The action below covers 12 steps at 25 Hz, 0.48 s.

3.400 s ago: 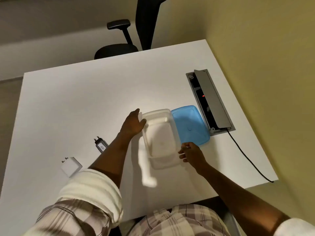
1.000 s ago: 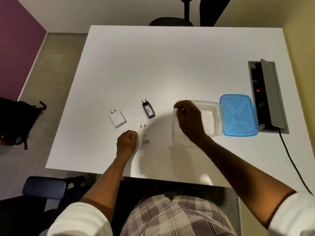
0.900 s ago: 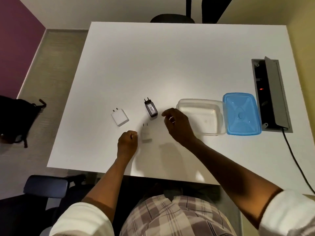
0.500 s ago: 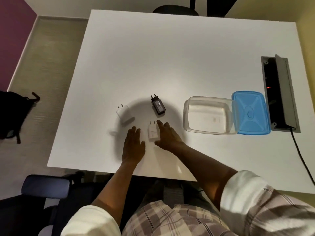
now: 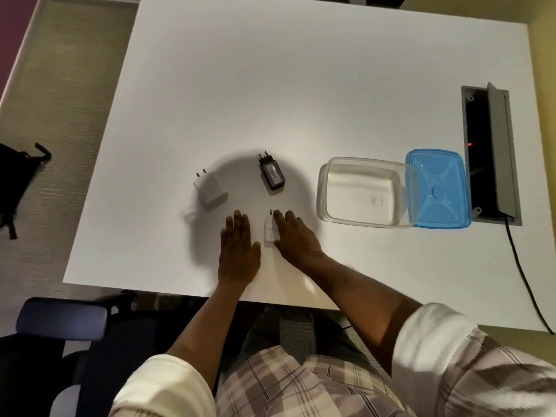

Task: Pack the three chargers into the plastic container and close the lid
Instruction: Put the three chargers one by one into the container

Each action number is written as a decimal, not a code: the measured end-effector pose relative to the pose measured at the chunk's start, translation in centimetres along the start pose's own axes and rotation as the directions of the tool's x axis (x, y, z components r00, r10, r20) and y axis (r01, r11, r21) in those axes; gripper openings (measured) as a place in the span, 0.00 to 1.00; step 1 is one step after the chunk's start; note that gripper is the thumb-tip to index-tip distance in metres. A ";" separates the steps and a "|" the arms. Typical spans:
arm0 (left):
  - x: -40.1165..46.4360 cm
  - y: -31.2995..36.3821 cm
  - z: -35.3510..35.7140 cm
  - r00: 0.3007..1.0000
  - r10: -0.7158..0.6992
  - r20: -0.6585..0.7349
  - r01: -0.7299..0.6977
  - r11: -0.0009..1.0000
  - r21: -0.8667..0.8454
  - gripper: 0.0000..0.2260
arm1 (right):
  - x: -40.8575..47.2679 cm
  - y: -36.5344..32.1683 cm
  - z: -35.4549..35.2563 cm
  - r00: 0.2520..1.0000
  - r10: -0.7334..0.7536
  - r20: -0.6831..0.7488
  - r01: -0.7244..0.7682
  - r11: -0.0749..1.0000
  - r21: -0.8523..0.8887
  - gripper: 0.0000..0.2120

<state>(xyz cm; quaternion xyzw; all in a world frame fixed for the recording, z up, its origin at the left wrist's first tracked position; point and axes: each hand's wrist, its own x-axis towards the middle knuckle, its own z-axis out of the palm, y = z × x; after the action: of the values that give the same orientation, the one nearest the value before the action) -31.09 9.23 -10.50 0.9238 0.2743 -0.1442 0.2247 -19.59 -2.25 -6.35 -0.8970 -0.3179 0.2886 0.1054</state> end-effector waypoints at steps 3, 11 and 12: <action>0.3 1.2 0.8 1.000 -0.001 -0.008 0.001 1.000 0.010 0.35 | -1.8 1.6 -0.5 1.000 0.005 -0.020 -0.004 0.999 0.053 0.35; 1.9 3.8 2.0 0.995 0.086 -0.048 -0.084 0.996 0.031 0.35 | -8.4 5.0 -6.5 0.968 0.021 -0.249 0.027 0.982 0.188 0.34; 2.1 3.7 2.2 0.994 0.089 -0.060 -0.086 0.995 0.041 0.35 | -8.8 5.7 -7.6 0.959 0.044 -0.281 0.016 0.978 0.208 0.34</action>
<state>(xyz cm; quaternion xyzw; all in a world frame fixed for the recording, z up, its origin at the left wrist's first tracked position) -27.59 6.30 -11.90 0.9431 0.2376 -0.1107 0.2044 -17.79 -12.30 1.71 -0.9154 -0.2611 0.1891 0.2413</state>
